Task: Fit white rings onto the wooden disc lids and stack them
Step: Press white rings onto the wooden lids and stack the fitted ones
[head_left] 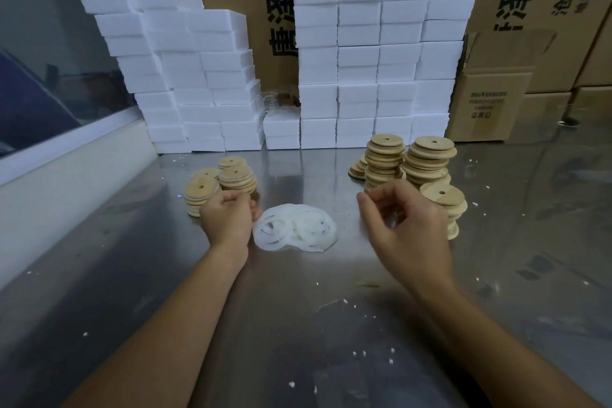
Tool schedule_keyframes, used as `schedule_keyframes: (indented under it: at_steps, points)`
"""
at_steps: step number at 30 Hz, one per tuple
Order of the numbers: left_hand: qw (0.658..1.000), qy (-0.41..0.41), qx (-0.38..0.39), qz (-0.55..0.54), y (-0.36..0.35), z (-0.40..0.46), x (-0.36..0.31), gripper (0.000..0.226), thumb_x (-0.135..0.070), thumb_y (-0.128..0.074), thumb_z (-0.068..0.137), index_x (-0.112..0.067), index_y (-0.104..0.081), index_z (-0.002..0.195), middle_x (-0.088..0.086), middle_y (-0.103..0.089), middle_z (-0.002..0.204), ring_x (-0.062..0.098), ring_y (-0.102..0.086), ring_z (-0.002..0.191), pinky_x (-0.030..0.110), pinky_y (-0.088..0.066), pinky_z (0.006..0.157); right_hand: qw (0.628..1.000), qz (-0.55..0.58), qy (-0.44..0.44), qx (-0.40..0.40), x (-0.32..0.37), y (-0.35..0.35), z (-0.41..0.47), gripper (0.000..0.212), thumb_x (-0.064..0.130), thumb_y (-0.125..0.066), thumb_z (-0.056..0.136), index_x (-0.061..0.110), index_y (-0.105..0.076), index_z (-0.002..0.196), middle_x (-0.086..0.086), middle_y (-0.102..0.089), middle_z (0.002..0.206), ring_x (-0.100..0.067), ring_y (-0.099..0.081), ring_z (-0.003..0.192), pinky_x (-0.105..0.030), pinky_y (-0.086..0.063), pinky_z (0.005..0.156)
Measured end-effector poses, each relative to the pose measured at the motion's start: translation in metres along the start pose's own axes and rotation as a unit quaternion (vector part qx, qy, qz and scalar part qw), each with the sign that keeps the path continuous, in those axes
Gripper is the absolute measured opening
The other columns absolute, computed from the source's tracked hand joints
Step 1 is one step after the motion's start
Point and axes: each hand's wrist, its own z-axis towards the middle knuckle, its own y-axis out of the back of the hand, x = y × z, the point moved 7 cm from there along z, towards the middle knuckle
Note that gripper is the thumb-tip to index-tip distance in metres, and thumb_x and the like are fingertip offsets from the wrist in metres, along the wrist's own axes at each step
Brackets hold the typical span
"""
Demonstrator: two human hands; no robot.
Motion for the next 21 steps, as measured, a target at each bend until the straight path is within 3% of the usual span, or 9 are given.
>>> schedule_keyframes:
  at_steps: [4,7,9,12,15,18,21]
  points:
    - [0.991,-0.079,0.029,0.100,0.004,-0.020,-0.005,0.012,-0.004,-0.062,0.079,-0.014,-0.065,0.071,0.002,-0.065,0.061,0.012,-0.060,0.056,0.021,-0.047,0.053,0.993,-0.092,0.028,-0.062,-0.001,0.017,0.007,0.010,0.017,-0.075,0.085,0.012,-0.067,0.081,0.011,-0.058,0.074,-0.014,-0.052,0.074,-0.016,-0.035,0.067]
    - [0.961,-0.177,0.097,0.188,-0.002,-0.038,-0.017,0.013,-0.008,-0.065,0.078,-0.018,-0.065,0.070,-0.004,-0.063,0.060,0.005,-0.059,0.057,0.015,-0.045,0.050,0.989,-0.124,0.032,-0.067,-0.007,0.022,0.011,0.009,0.017,-0.073,0.085,0.013,-0.066,0.082,0.006,-0.060,0.080,-0.019,-0.049,0.082,-0.034,-0.038,0.075]
    - [0.913,-0.286,0.152,0.246,-0.010,-0.057,-0.028,0.011,-0.010,-0.068,0.078,-0.017,-0.064,0.071,-0.004,-0.061,0.062,0.011,-0.057,0.061,0.026,-0.049,0.057,0.982,-0.180,0.004,-0.062,-0.014,0.023,0.012,0.008,0.021,-0.070,0.085,0.014,-0.067,0.087,0.000,-0.062,0.091,-0.025,-0.050,0.093,-0.037,-0.032,0.080]
    - [0.801,-0.446,0.217,0.336,-0.024,-0.088,-0.035,0.010,-0.021,-0.073,0.079,-0.015,-0.070,0.085,-0.003,-0.060,0.078,0.016,-0.055,0.076,0.032,-0.046,0.069,0.967,-0.245,-0.062,-0.036,-0.027,0.023,0.012,0.023,0.024,-0.070,0.084,0.017,-0.068,0.105,-0.005,-0.059,0.116,-0.029,-0.044,0.117,-0.041,-0.027,0.095]
    - [0.719,-0.497,0.255,0.414,-0.036,-0.101,-0.025,0.029,-0.038,-0.070,0.079,-0.021,-0.075,0.101,-0.002,-0.060,0.095,0.020,-0.054,0.093,0.031,-0.033,0.079,0.956,-0.270,-0.118,0.012,-0.039,0.023,0.010,0.036,0.028,-0.069,0.084,0.019,-0.062,0.119,-0.007,-0.049,0.137,-0.028,-0.033,0.134,-0.046,-0.021,0.107]
    - [0.724,-0.466,0.267,0.434,-0.038,-0.095,-0.019,0.027,-0.042,-0.070,0.084,-0.024,-0.076,0.104,-0.003,-0.060,0.101,0.019,-0.051,0.102,0.031,-0.030,0.083,0.946,-0.275,-0.164,0.054,-0.048,0.023,0.008,0.040,0.030,-0.067,0.087,0.018,-0.060,0.124,-0.008,-0.047,0.141,-0.030,-0.033,0.137,-0.049,-0.022,0.109]
    - [0.739,-0.440,0.283,0.425,-0.039,-0.092,-0.018,0.021,-0.040,-0.071,0.084,-0.024,-0.076,0.096,-0.004,-0.061,0.100,0.019,-0.051,0.103,0.034,-0.035,0.088,0.945,-0.276,-0.171,0.046,-0.050,0.024,0.009,0.033,0.026,-0.067,0.087,0.017,-0.064,0.119,-0.011,-0.051,0.136,-0.034,-0.038,0.131,-0.048,-0.026,0.107]
